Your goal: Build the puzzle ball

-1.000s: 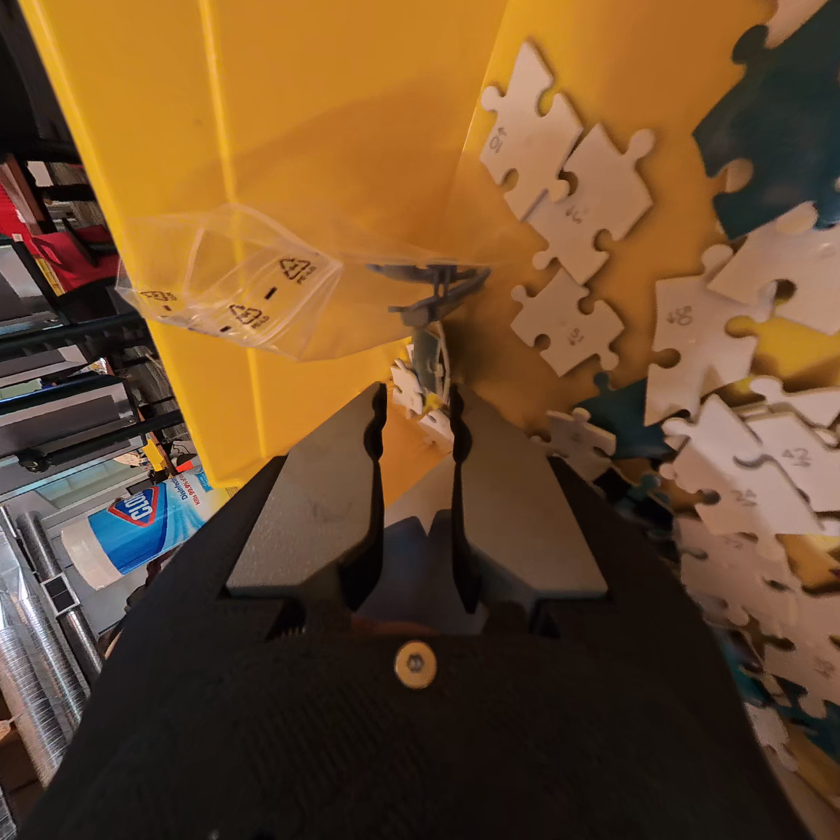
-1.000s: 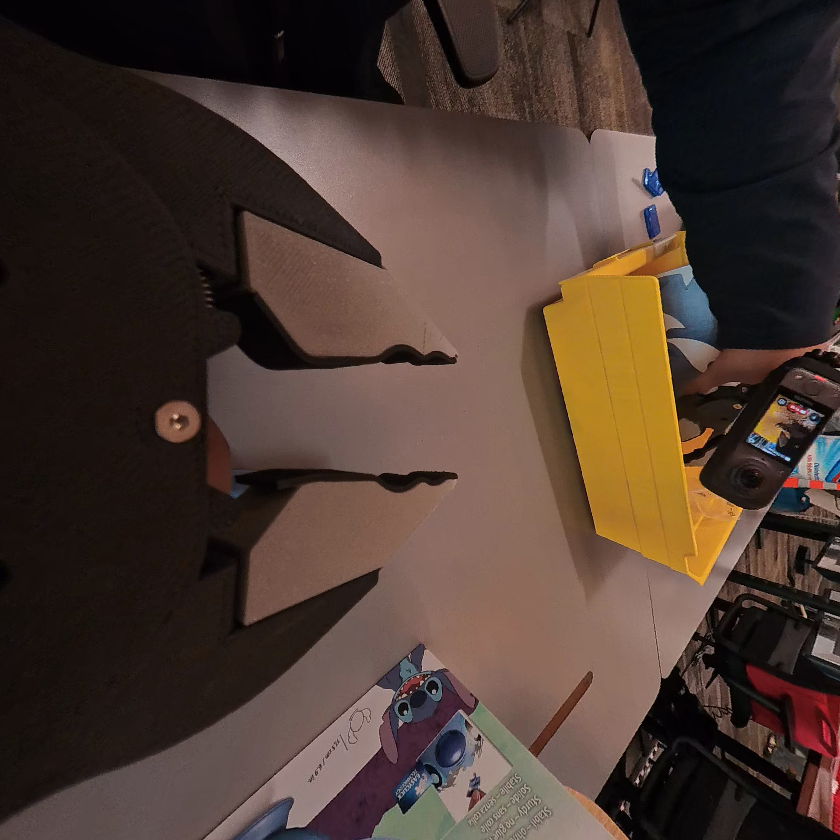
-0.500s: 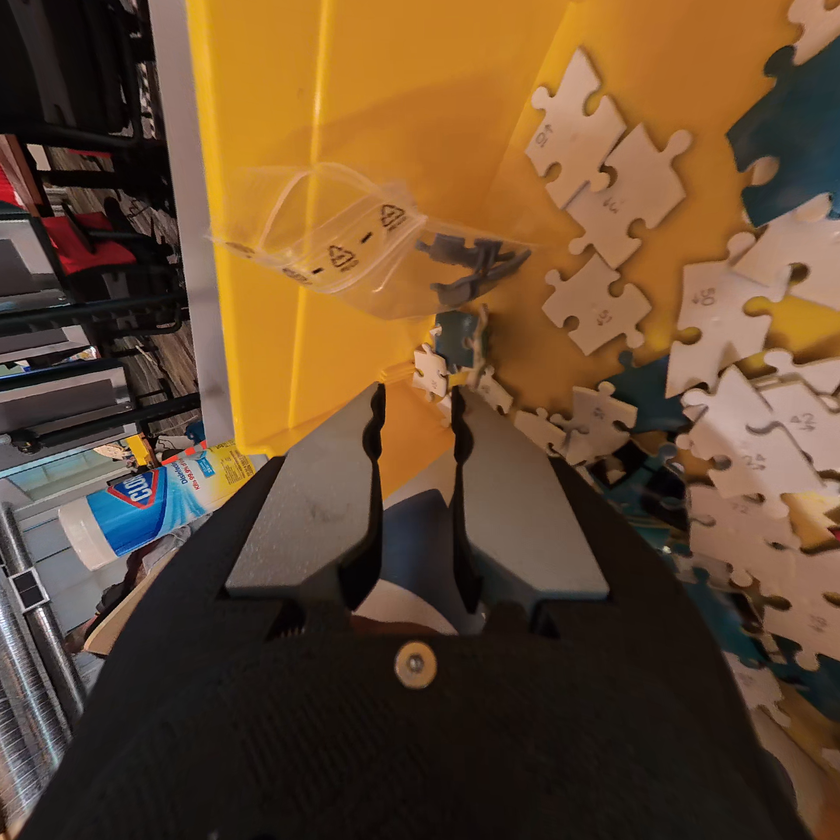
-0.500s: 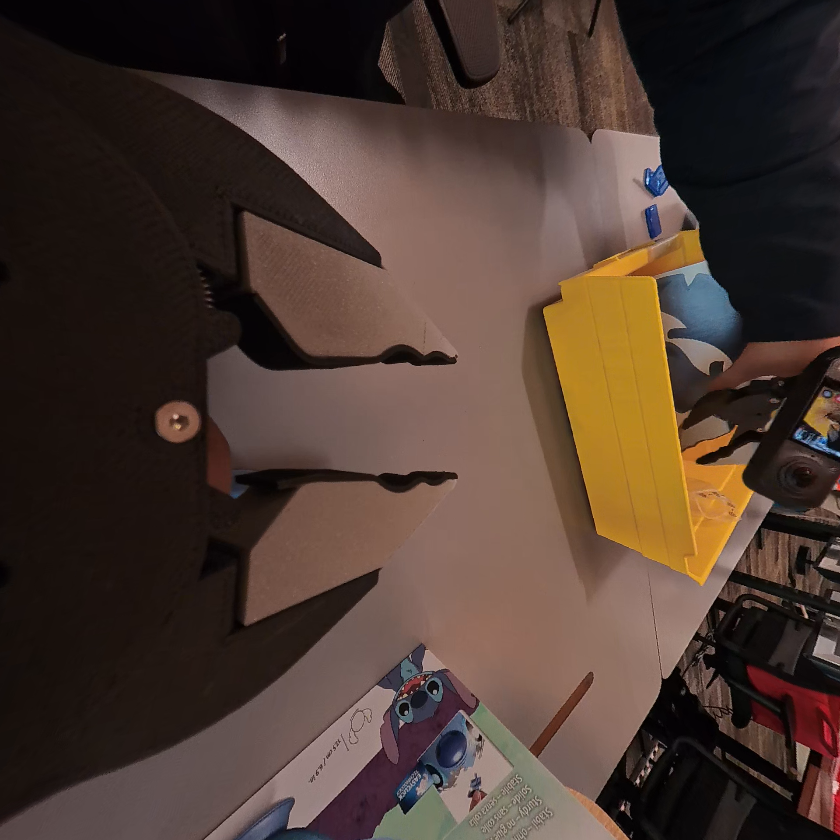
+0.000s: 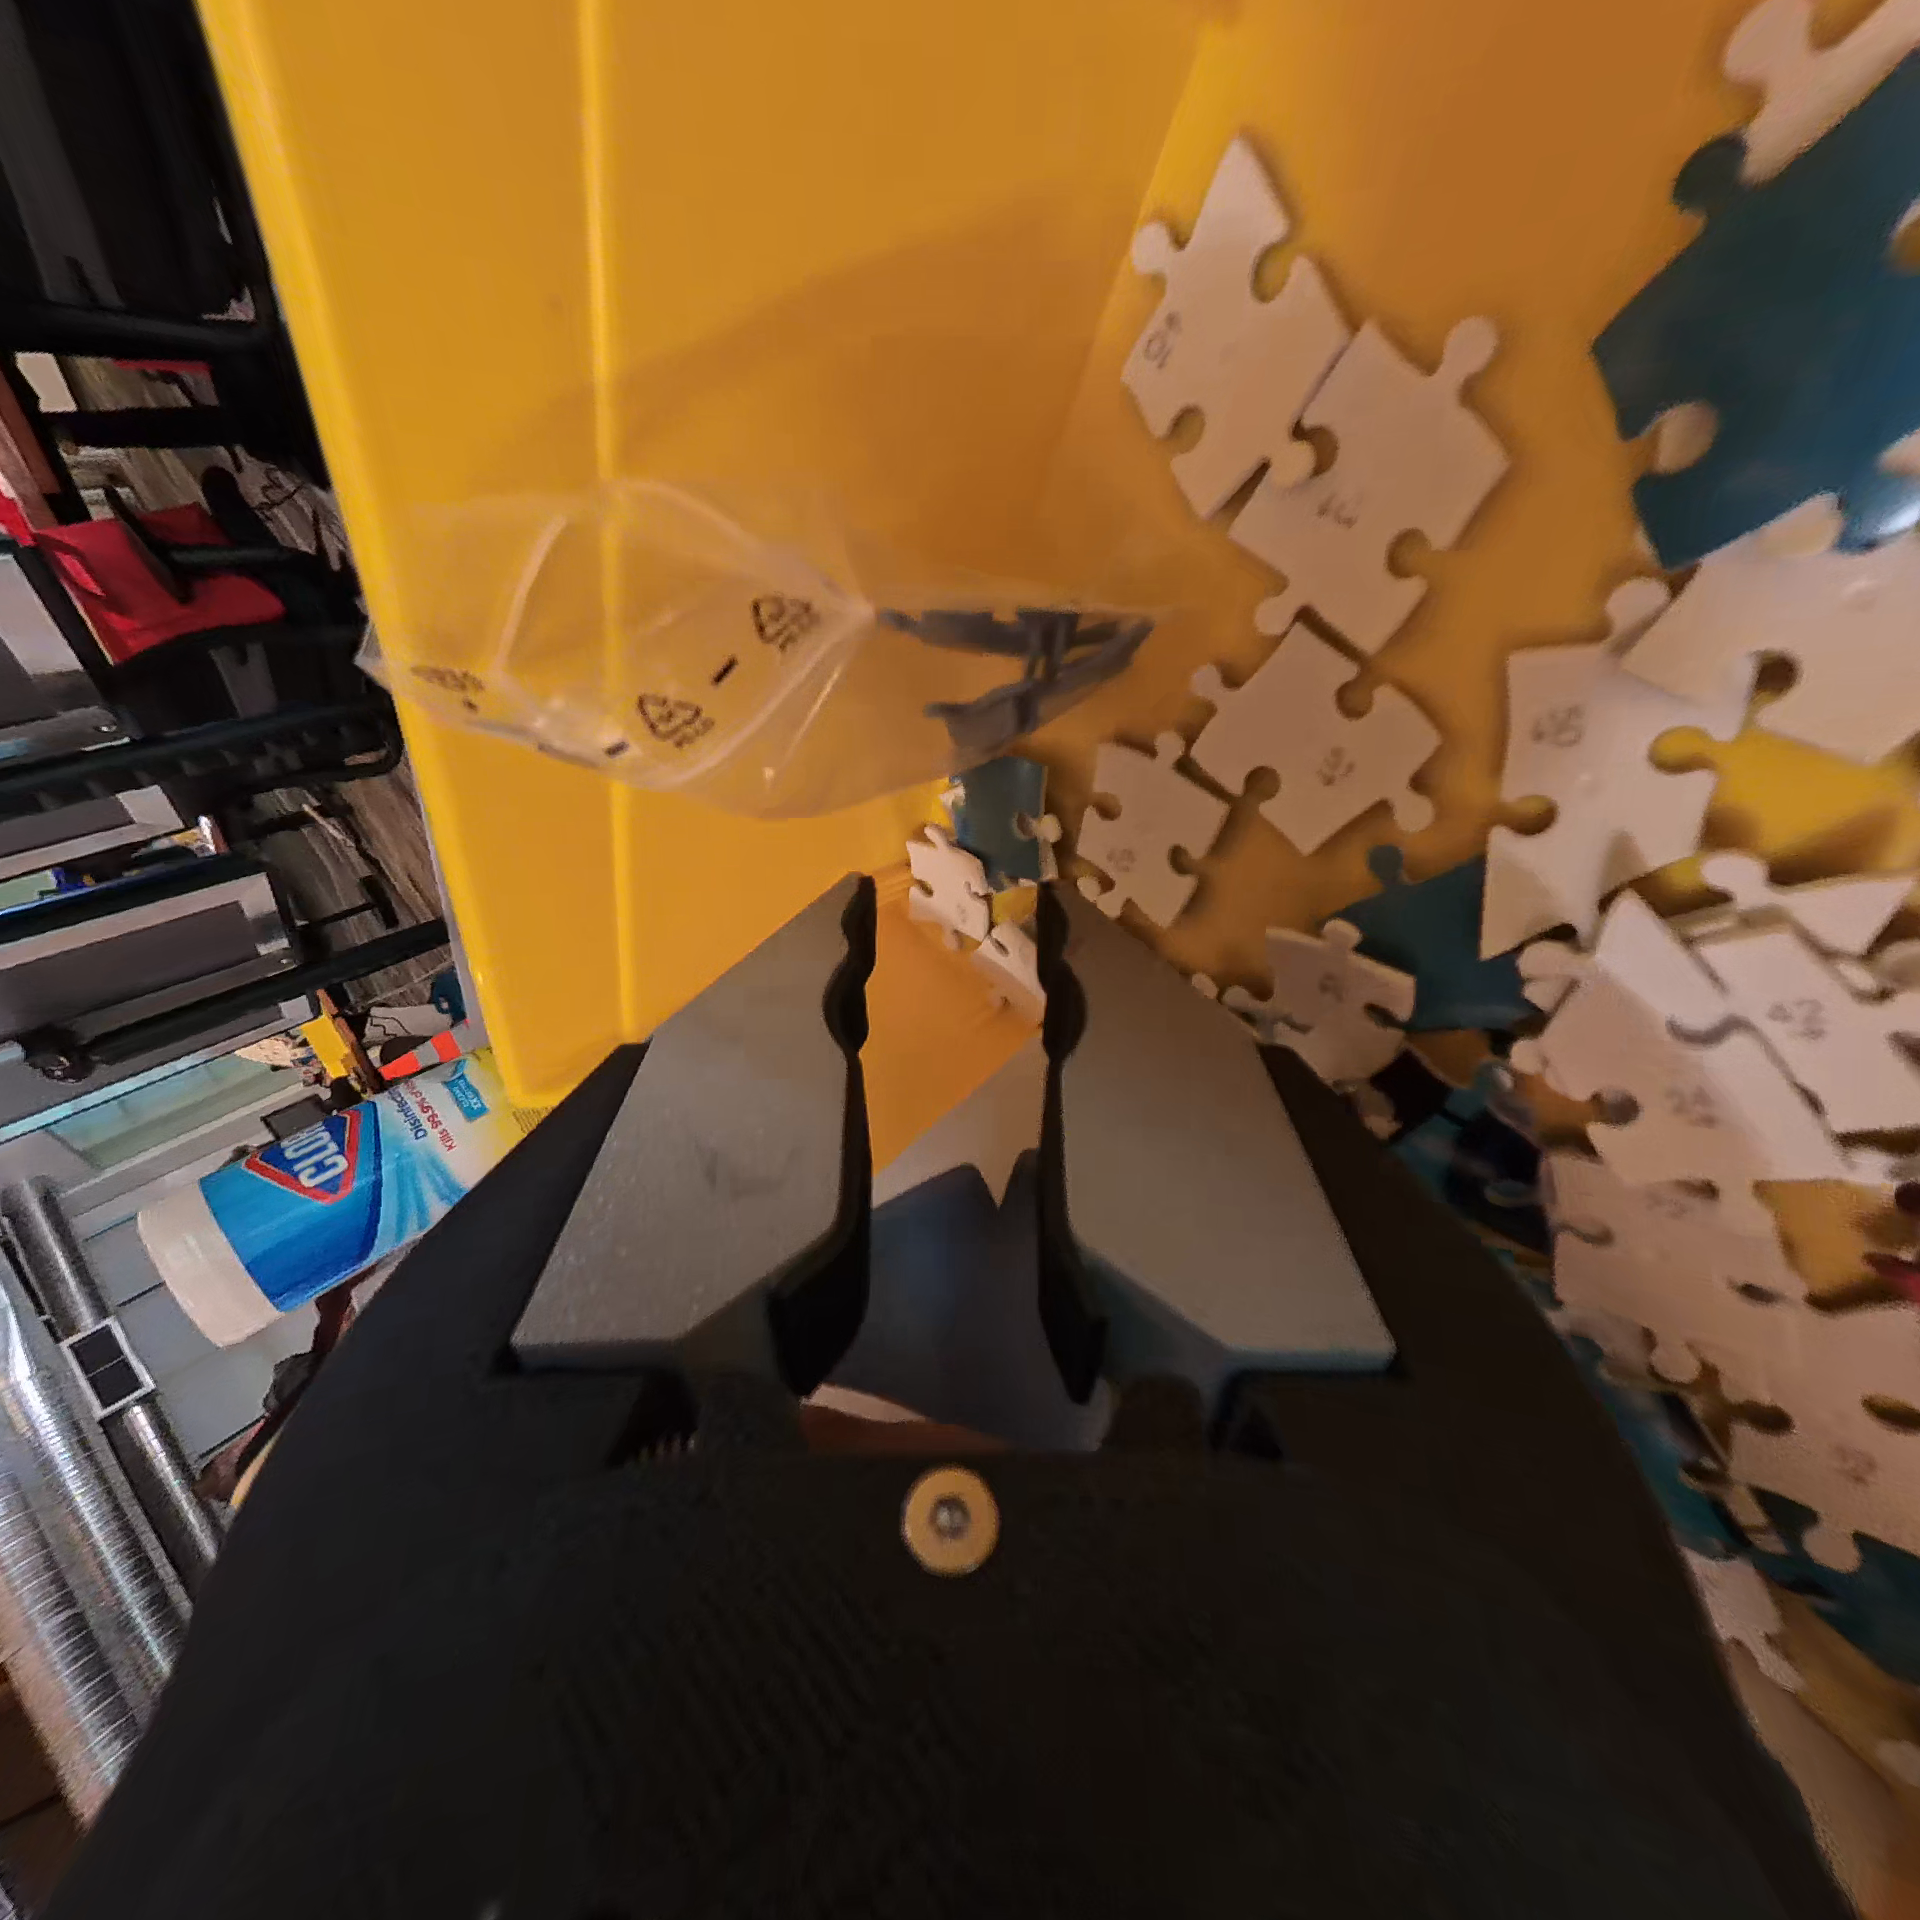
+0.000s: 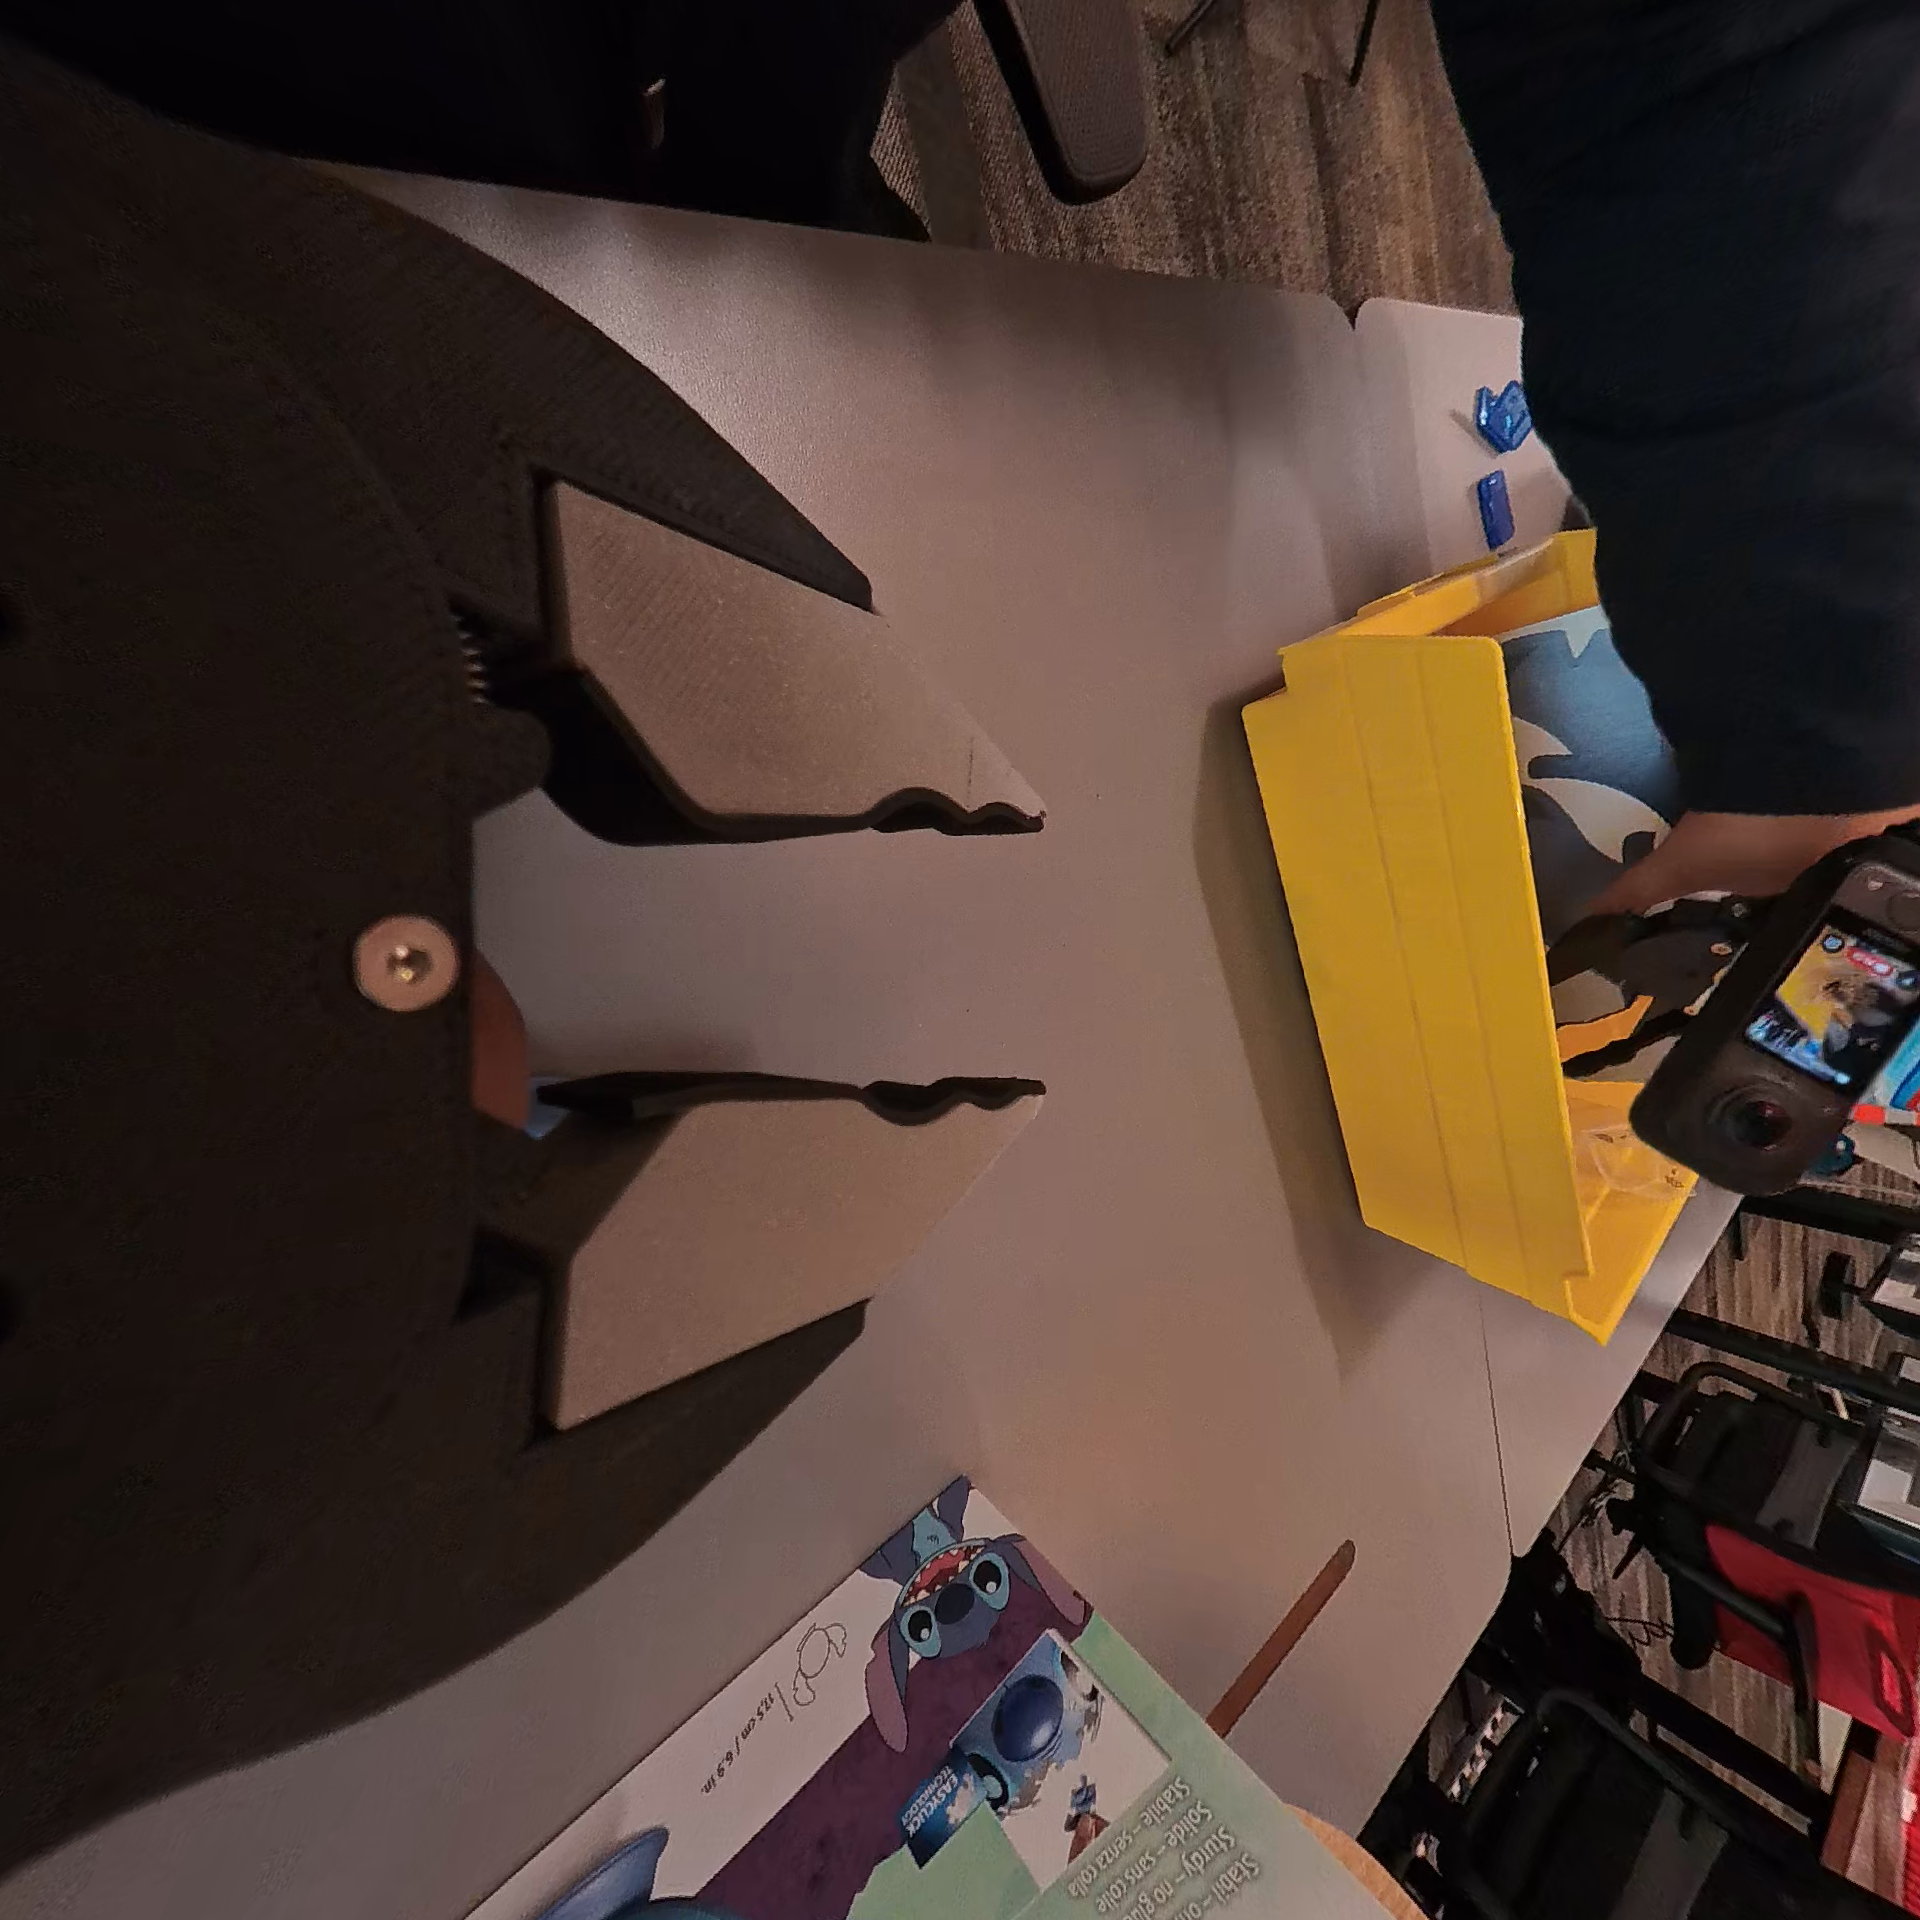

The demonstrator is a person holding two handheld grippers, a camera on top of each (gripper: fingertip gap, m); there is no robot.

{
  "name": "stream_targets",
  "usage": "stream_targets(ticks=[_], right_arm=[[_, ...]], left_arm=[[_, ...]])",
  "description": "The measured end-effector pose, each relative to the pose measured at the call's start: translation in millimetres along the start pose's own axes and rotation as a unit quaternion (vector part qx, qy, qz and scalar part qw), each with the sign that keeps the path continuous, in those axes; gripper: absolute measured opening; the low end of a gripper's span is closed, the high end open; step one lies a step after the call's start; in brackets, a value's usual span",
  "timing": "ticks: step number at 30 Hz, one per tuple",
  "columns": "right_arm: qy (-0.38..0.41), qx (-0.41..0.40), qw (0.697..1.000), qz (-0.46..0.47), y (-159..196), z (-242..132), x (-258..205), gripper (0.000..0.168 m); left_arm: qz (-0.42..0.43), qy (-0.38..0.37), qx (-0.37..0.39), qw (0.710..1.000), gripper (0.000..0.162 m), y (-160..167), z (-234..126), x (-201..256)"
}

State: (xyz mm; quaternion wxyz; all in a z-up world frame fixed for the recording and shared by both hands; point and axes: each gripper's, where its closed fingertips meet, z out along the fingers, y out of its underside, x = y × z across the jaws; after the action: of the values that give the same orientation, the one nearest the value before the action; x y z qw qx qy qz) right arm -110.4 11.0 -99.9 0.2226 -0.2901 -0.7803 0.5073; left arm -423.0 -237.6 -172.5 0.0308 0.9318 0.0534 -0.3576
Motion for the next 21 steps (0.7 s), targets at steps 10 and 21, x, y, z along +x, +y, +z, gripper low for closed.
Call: stream_targets(ticks=[10, 21], right_arm=[[0.002, 0.004, 1.000, 0.000, -1.6, -3.4, 1.3, 0.043], [0.001, 0.003, 1.000, 0.000, -0.7, -2.6, 1.0, 0.043]], left_arm=[[0.011, -0.009, -0.011, 1.000, 0.024, -5.9, 13.4, 7.4], [-0.005, -0.035, -0.003, 0.999, 0.007, -6.0, 18.7, 1.3]])
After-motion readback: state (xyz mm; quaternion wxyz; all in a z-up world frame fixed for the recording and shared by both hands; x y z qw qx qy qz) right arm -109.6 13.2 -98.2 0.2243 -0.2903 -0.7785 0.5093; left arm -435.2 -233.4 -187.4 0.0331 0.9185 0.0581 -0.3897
